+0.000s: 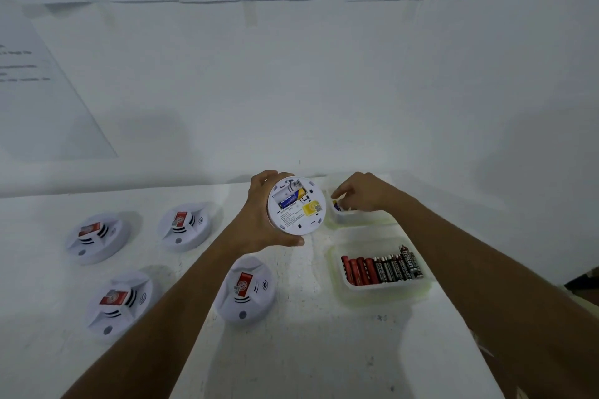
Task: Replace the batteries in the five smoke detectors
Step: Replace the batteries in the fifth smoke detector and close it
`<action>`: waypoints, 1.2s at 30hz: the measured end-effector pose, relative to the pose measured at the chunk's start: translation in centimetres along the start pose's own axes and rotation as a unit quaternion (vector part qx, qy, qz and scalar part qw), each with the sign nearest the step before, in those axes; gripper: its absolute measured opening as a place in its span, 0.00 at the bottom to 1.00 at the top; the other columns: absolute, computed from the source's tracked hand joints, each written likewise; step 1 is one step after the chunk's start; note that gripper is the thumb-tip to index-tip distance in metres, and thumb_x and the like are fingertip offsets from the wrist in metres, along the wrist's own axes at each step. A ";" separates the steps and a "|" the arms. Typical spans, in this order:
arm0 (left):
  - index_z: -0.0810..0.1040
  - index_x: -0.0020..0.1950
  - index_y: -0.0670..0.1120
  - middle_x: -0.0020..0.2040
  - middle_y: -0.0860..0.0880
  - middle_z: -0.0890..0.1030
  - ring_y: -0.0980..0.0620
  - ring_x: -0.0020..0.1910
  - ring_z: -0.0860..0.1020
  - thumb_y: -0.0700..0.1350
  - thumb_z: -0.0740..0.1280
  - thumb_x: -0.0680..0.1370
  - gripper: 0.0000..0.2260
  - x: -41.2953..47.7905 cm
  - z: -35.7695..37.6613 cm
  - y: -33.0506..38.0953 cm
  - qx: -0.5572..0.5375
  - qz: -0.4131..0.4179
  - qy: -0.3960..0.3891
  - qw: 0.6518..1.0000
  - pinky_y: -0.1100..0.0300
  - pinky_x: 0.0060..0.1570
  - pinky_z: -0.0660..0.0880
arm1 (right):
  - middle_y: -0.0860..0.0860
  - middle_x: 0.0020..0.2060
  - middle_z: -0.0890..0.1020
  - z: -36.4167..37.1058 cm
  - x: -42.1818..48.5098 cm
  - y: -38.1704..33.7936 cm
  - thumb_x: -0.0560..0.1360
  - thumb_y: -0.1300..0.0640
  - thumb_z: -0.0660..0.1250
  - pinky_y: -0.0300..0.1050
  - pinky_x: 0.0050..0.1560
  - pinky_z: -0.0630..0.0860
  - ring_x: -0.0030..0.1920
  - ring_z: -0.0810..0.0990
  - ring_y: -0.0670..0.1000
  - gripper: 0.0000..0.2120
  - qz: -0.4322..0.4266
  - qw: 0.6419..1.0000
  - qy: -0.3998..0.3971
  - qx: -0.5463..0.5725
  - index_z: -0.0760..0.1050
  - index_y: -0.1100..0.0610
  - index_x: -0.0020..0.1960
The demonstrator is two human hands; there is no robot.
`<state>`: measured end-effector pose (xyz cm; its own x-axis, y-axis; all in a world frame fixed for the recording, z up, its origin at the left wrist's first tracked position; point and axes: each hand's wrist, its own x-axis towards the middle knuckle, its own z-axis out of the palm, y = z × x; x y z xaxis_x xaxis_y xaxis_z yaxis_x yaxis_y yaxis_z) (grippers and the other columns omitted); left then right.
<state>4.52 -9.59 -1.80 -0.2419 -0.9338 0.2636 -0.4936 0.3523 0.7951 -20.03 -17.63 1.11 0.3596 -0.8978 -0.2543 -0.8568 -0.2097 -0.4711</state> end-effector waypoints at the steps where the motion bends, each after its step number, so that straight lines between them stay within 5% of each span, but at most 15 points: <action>1: 0.64 0.66 0.56 0.69 0.49 0.62 0.49 0.70 0.63 0.54 0.81 0.56 0.43 0.1 0.0 -0.1 0.001 0.001 0.000 1.000 0.46 0.71 0.65 | 0.50 0.46 0.85 0.1 0.3 -0.1 0.75 0.57 0.70 0.33 0.40 0.73 0.42 0.80 0.46 0.12 0.005 1.000 -0.010 -0.008 0.83 0.52 0.58; 7: 0.63 0.65 0.58 0.67 0.52 0.62 0.49 0.69 0.63 0.53 0.81 0.55 0.43 0.4 0.1 -0.2 -0.013 0.006 0.000 1.000 0.46 0.71 0.65 | 0.47 0.37 0.84 0.4 0.6 0.3 0.72 0.58 0.73 0.40 0.45 0.77 0.38 0.82 0.46 0.04 0.019 0.999 0.009 0.030 0.81 0.49 0.42; 12: 0.63 0.65 0.59 0.67 0.51 0.62 0.50 0.69 0.64 0.53 0.81 0.55 0.43 0.7 0.3 0.1 -0.015 0.010 -0.005 1.000 0.48 0.71 0.65 | 0.50 0.38 0.84 -0.7 -0.6 0.1 0.71 0.61 0.75 0.41 0.42 0.74 0.37 0.80 0.46 0.06 -0.008 0.985 0.102 0.140 0.82 0.54 0.46; 16: 0.62 0.65 0.61 0.68 0.49 0.61 0.50 0.69 0.64 0.58 0.80 0.54 0.44 0.7 0.8 0.3 -0.020 0.006 -0.011 1.000 0.50 0.71 0.66 | 0.51 0.44 0.84 -1.7 -3.5 -1.8 0.74 0.61 0.73 0.37 0.36 0.73 0.38 0.80 0.47 0.08 -0.054 0.934 0.206 0.287 0.83 0.54 0.52; 24: 0.60 0.65 0.65 0.70 0.48 0.61 0.45 0.71 0.61 0.66 0.76 0.54 0.44 0.2 2.0 1.9 0.012 0.018 -0.033 0.999 0.45 0.72 0.64 | 0.58 0.45 0.85 0.0 -8.3 -6.1 0.74 0.67 0.71 0.44 0.39 0.80 0.39 0.85 0.55 0.05 -0.125 0.876 0.200 0.421 0.79 0.64 0.49; 32: 0.60 0.64 0.65 0.68 0.51 0.61 0.45 0.72 0.60 0.66 0.75 0.54 0.42 -1.2 1.7 3.6 0.020 0.025 -0.030 0.999 0.42 0.72 0.62 | 0.58 0.42 0.86 1.3 -10.2 -7.5 0.76 0.63 0.71 0.54 0.50 0.83 0.44 0.86 0.57 0.03 -0.123 0.884 0.151 0.426 0.83 0.61 0.49; 36: 0.58 0.63 0.68 0.68 0.54 0.57 0.49 0.73 0.59 0.65 0.75 0.51 0.44 -2.1 1.5 4.4 0.019 0.019 -0.023 0.999 0.48 0.72 0.63 | 0.45 0.47 0.84 2.1 -10.3 -8.4 0.69 0.57 0.78 0.37 0.47 0.78 0.46 0.81 0.45 0.12 -0.145 0.933 0.203 0.259 0.80 0.49 0.50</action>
<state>1.58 -5.98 0.29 -0.2992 -0.9159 0.2676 -0.5141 0.3910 0.7634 -15.74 -5.79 5.93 0.2883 -0.9273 0.2389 -0.4142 -0.3457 -0.8420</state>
